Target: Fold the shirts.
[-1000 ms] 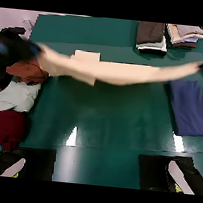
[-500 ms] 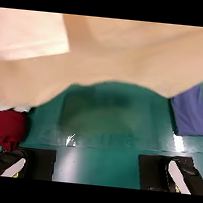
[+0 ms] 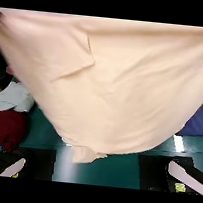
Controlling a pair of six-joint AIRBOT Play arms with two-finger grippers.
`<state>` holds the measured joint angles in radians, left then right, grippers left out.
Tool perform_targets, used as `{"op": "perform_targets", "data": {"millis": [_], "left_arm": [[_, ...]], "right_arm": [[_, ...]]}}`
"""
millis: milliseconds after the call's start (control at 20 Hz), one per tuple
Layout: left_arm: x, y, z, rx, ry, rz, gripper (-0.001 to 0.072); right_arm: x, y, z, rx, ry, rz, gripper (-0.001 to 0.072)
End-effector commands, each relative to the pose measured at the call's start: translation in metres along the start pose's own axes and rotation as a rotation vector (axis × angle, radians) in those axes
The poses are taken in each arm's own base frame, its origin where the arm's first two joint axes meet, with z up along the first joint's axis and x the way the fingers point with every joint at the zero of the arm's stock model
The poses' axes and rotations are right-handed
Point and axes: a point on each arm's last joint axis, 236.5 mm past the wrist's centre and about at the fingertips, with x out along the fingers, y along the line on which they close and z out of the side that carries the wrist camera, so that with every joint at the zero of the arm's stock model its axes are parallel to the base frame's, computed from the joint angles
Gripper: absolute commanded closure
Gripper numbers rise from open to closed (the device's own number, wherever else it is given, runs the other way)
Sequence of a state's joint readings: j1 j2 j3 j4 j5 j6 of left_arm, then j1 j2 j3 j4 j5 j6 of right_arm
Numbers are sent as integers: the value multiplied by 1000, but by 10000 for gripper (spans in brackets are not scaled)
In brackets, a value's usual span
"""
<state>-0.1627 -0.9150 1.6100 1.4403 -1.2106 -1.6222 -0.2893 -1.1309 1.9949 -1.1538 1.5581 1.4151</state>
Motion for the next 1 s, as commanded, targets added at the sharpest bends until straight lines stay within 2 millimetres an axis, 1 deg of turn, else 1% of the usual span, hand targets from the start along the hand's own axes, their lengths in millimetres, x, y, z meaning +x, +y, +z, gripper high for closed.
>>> {"op": "perform_targets", "data": {"millis": [0,50,100,200,250,300,400,450,550,600,650,700,750,800,850,950], "left_arm": [[111,28,-81,-38,234,51,688],[139,35,-96,-57,281,60,688],[168,40,-109,-89,317,53,688],[214,54,-132,-167,359,48,688],[235,63,-141,-202,371,46,688],[252,73,-150,-228,387,49,688],[274,86,-158,-229,418,42,688],[282,87,-156,-220,419,28,688],[292,83,-149,-205,416,0,688],[292,79,-150,-217,425,-18,688],[289,76,-155,-218,454,-25,687],[282,73,-167,-193,515,-40,687],[272,70,-184,-186,597,-47,687],[262,67,-200,-184,670,-59,687],[257,65,-212,-191,717,-65,687],[253,61,-239,-209,786,-74,687]], "right_arm": [[101,-10,-62,101,322,86,692],[130,-18,-85,146,403,83,692],[160,-30,-113,186,483,57,692],[208,-49,-158,248,583,31,692],[228,-55,-170,271,600,31,693],[248,-61,-178,288,600,26,693],[279,-72,-180,302,577,13,692],[290,-73,-176,296,569,13,692],[305,-79,-162,286,535,11,692],[308,-78,-154,273,519,11,693],[306,-81,-148,258,513,4,692],[301,-84,-149,227,529,-9,693],[294,-88,-155,188,562,-25,692],[286,-95,-166,156,602,-54,693],[279,-100,-178,143,635,-79,692],[273,-101,-205,155,685,-89,692]]}}
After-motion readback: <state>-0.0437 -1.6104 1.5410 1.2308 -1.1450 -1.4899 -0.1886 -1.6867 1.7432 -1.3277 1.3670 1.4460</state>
